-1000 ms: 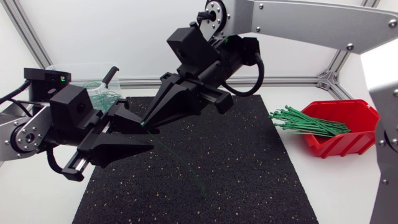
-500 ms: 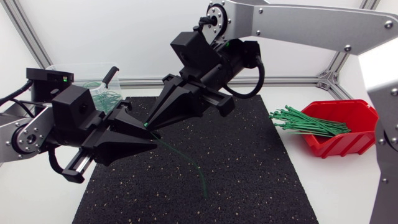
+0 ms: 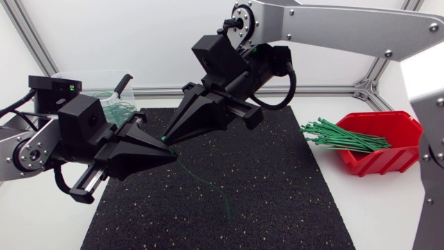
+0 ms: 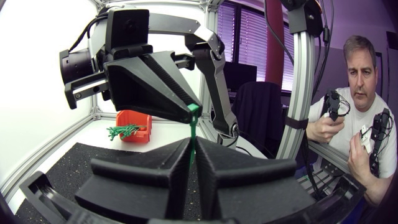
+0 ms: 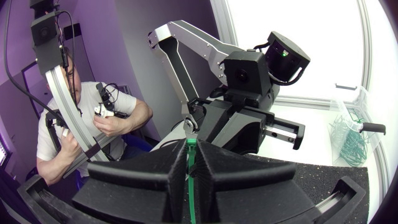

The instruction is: Take a green cable tie from the red box, thread the tail through the head to close it, then place it in the transparent bin on the left.

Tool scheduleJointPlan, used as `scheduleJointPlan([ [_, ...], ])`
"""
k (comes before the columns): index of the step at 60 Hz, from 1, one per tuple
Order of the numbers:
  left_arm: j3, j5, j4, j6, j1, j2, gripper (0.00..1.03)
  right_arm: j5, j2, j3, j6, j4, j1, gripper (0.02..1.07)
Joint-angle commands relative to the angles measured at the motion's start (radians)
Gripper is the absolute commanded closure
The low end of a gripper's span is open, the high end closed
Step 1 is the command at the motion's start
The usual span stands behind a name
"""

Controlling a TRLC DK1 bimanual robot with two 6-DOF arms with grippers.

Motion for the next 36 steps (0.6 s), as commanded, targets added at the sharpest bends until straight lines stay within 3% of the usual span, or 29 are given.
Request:
scheduleJointPlan([
  [1,0.004,0.027,0.005,-0.016,-0.008,-0.012,1.0,-0.008,0.0,-0.023,-0.03,-0.182,-0.01,1.02],
  [5,0.004,0.025,0.006,-0.016,-0.007,-0.01,1.0,-0.019,0.008,-0.004,-0.02,-0.182,-0.02,0.96],
  [12,0.002,0.022,0.014,-0.016,0.018,-0.007,1.0,-0.014,0.017,0.042,0.019,-0.179,-0.044,0.28],
  [14,0.007,0.021,0.014,-0.021,0.032,-0.002,1.0,-0.01,0.023,0.059,0.035,-0.179,-0.05,0.14],
  [16,0.011,0.019,0.014,-0.025,0.049,0.007,1.0,0.001,0.028,0.074,0.05,-0.174,-0.056,0.07],
  [25,0.011,-0.01,0.01,-0.05,0.111,0.014,1.0,0.061,0.048,0.117,0.154,-0.107,-0.089,0.06],
  [36,0.011,-0.107,-0.006,-0.057,0.144,0.01,1.0,0.268,0.025,0.025,0.538,0.307,-0.089,0.06],
])
